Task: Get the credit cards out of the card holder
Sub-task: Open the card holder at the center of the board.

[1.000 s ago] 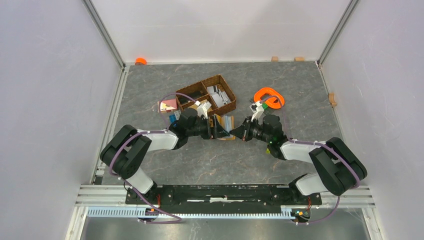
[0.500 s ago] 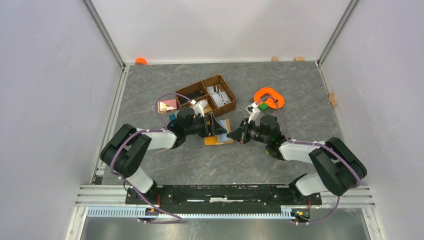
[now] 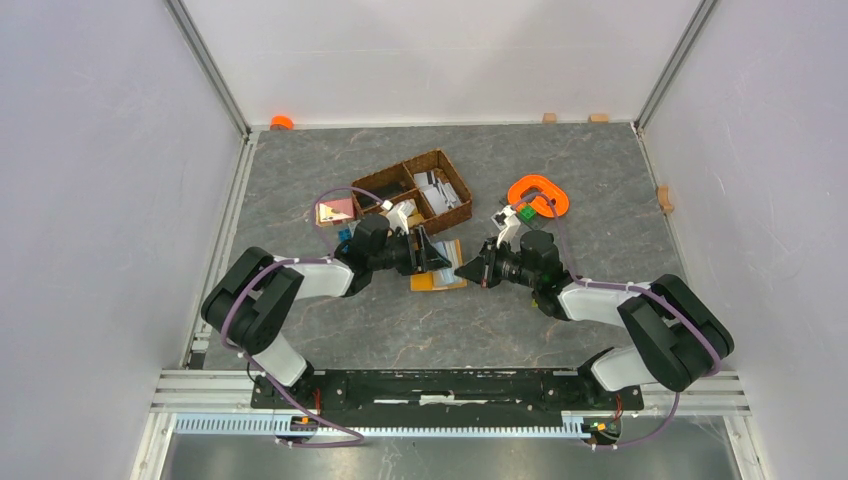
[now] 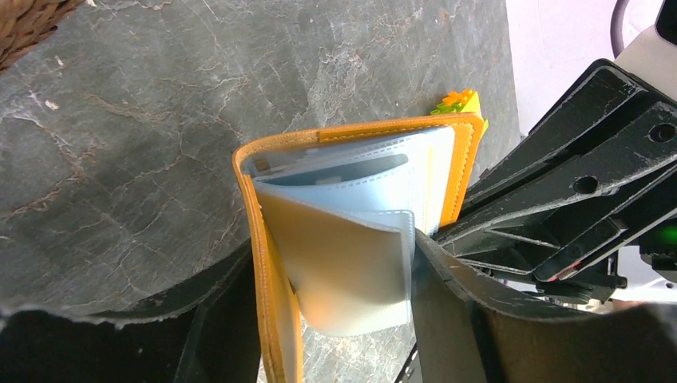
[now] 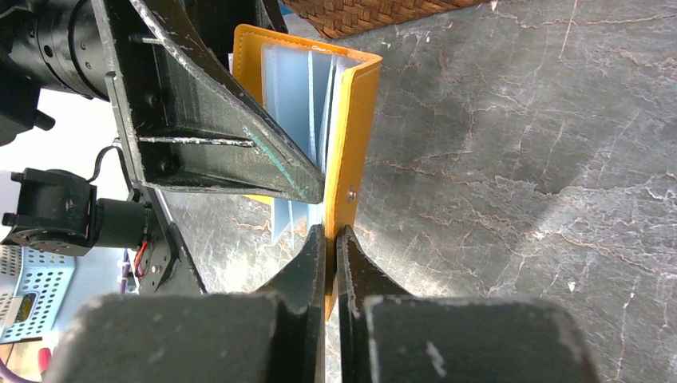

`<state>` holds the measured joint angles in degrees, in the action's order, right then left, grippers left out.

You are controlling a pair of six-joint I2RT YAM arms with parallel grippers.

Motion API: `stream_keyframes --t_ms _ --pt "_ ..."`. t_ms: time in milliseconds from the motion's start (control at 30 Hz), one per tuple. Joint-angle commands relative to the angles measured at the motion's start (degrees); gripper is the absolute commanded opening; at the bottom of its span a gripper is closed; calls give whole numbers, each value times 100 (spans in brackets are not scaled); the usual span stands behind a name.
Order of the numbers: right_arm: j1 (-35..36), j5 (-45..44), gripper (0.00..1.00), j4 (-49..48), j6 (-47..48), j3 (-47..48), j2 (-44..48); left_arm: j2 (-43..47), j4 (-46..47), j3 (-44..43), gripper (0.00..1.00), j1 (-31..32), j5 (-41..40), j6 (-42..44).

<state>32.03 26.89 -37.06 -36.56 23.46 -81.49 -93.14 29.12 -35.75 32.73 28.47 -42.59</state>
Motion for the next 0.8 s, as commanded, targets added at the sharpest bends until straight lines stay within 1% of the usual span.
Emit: stream_keyframes --t_ms 0,167,267,467,500,533,567,633,767 --pt "44 179 8 -123 131 256 37 -46 172 -176 44 -21 14 49" --pt "40 106 26 -47 189 265 38 11 330 -134 42 -21 135 19" --pt "40 103 34 -45 204 267 28 30 445 -105 42 -21 243 -17" --pt "45 107 38 4 221 299 -23 35 569 -89 41 -16 338 -67" --pt "44 110 38 6 225 306 -32 38 594 -90 41 -21 360 -82" --pt "45 106 34 10 221 308 -47 35 615 -83 41 -21 379 -92" --pt "41 113 32 6 221 317 -57 34 617 -85 41 -21 386 -100" --pt "41 132 31 6 220 330 -85 47 650 -75 40 -19 411 -107" --pt "40 120 30 53 219 347 -105 48 678 -68 35 -21 422 -118"
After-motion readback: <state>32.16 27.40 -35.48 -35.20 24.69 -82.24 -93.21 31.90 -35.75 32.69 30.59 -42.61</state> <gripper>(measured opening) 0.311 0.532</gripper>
